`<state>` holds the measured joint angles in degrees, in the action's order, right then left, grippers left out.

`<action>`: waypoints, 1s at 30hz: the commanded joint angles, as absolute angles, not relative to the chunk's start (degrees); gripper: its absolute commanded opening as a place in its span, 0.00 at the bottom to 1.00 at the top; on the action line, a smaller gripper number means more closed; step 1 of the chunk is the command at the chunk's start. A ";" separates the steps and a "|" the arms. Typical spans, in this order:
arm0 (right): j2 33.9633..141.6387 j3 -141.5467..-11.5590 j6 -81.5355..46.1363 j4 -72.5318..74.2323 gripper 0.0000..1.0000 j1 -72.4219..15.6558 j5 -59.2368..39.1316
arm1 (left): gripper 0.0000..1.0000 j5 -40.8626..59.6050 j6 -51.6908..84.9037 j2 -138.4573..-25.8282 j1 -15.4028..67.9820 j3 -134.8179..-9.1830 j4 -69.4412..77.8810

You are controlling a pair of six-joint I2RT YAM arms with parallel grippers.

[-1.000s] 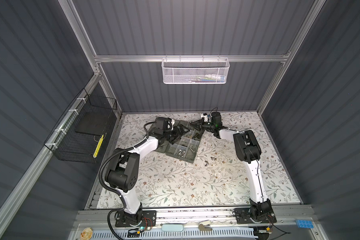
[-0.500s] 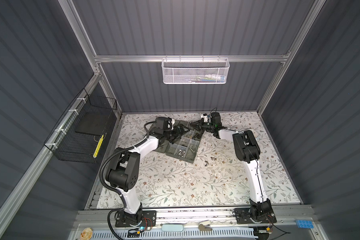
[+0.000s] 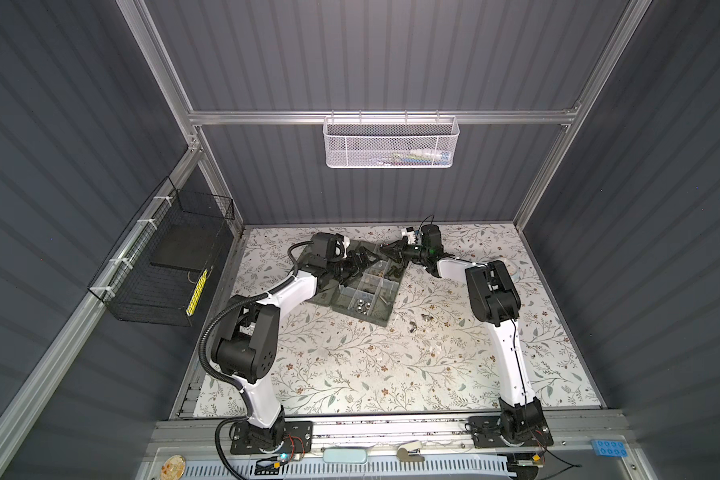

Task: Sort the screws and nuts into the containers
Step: 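Lower the silver nut into a box compartment and open the right gripper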

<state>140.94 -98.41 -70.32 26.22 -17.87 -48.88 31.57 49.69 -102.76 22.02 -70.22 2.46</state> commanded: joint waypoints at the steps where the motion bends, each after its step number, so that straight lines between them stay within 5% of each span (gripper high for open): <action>1: 141.60 -98.28 -67.79 21.48 0.15 -17.85 -47.26 | 1.00 31.74 48.19 -101.08 21.71 -69.10 1.34; 30: 139.63 -99.83 -66.30 19.06 0.26 -17.85 -47.79 | 1.00 30.34 47.90 -97.23 21.71 -67.83 -0.51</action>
